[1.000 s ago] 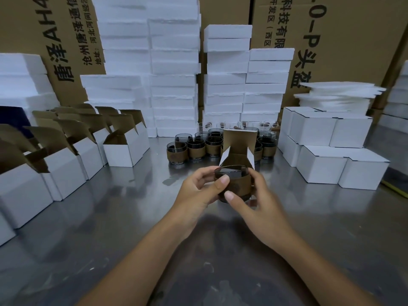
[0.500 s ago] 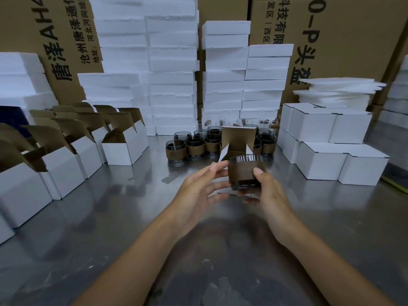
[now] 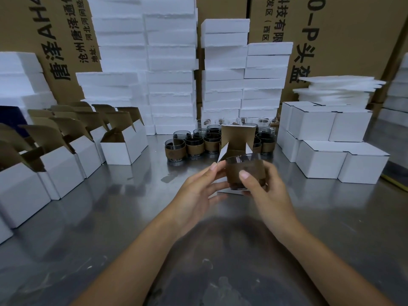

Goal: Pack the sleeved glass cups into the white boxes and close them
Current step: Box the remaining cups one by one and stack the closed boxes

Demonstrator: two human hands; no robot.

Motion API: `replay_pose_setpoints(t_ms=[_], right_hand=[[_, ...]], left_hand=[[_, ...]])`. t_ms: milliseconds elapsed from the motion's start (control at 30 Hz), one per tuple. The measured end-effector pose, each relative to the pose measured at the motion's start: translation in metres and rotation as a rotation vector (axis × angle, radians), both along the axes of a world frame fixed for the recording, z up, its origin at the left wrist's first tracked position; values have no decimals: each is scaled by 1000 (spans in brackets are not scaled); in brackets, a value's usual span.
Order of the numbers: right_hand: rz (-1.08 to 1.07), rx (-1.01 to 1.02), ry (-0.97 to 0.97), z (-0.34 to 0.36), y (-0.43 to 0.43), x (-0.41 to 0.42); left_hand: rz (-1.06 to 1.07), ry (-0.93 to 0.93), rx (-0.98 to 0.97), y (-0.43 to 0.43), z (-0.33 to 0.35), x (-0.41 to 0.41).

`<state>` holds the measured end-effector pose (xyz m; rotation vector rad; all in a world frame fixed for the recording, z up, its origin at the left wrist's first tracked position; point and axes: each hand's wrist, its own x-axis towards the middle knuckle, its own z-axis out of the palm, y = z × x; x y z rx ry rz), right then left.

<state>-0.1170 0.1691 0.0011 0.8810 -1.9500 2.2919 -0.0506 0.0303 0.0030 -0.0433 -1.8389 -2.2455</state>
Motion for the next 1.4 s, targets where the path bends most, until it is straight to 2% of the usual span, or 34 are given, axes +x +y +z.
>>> replay_pose_setpoints(t_ms=[200, 367, 467, 667, 933, 1400], right_hand=[[-82, 110, 111, -3, 1, 2], [-214, 214, 350, -4, 3, 6], [-219, 212, 413, -5, 4, 5], [-174, 197, 439, -7, 5, 3], [-153, 212, 504, -9, 5, -1], [-165, 213, 540, -13, 3, -4]], left_hand=[[-40, -13, 23, 1, -2, -2], [-84, -21, 17, 4, -1, 1], [-89, -15, 11, 4, 0, 2], [-91, 2, 35, 2, 0, 1], [-66, 115, 14, -2, -2, 2], [9, 146, -18, 5, 1, 4]])
